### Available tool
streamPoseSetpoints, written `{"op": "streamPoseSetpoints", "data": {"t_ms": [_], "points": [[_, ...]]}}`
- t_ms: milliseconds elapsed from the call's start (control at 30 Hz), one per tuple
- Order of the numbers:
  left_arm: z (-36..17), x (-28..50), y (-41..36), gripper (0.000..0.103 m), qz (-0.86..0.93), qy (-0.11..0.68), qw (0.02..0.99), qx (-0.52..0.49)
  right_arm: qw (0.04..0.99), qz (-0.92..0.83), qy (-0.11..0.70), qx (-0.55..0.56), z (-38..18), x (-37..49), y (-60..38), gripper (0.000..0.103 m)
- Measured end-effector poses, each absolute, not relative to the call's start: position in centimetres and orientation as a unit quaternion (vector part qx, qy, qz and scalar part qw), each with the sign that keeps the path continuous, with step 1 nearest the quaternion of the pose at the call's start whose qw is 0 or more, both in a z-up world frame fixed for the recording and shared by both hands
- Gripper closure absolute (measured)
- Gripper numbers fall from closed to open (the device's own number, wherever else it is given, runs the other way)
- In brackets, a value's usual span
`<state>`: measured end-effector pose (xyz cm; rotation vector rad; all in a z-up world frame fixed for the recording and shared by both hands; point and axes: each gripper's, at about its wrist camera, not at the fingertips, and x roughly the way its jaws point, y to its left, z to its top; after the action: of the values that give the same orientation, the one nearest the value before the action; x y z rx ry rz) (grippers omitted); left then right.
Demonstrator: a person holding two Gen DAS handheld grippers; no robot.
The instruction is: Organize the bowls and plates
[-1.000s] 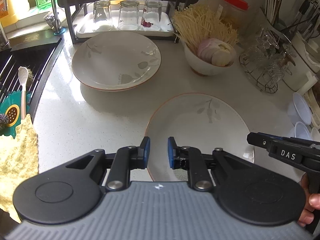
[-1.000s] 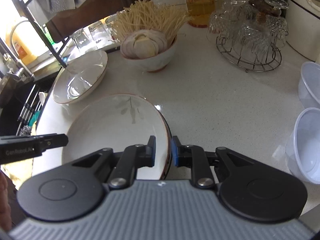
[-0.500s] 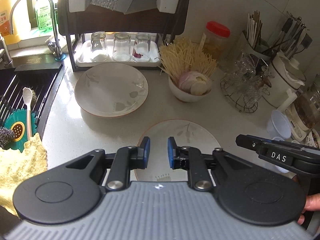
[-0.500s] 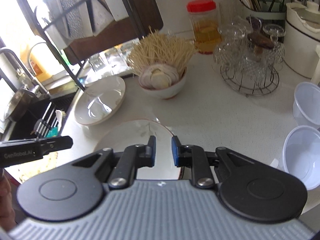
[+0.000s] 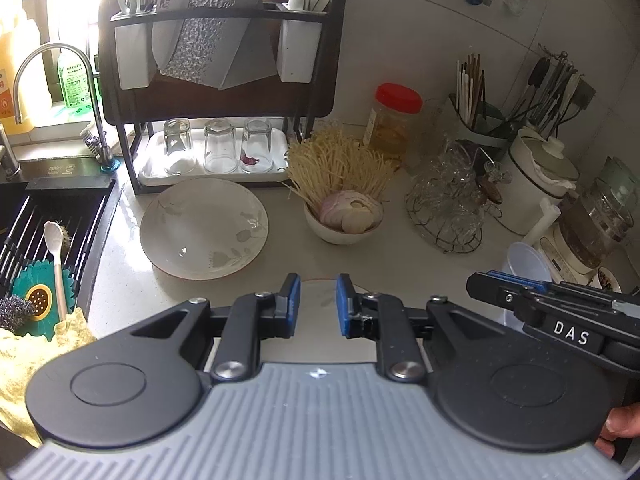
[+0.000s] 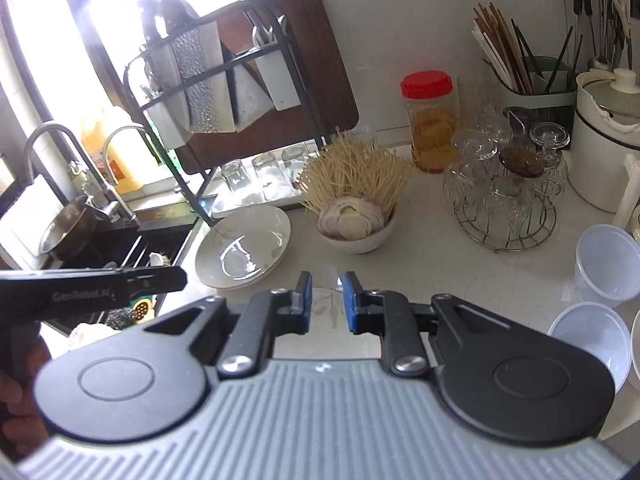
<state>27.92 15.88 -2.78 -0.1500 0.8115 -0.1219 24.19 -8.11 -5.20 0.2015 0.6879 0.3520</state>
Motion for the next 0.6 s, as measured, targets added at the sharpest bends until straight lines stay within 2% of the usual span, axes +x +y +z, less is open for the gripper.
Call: {"op": "streamPoseSetpoints", "data": {"t_ms": [600], "points": [[-1.8,26.2,16.6,0.071,-0.033,0.409,0.907,-0.088,0.920,0.194,0.329,0.088,-5.0,22.7,-7.6,0.082]]}}
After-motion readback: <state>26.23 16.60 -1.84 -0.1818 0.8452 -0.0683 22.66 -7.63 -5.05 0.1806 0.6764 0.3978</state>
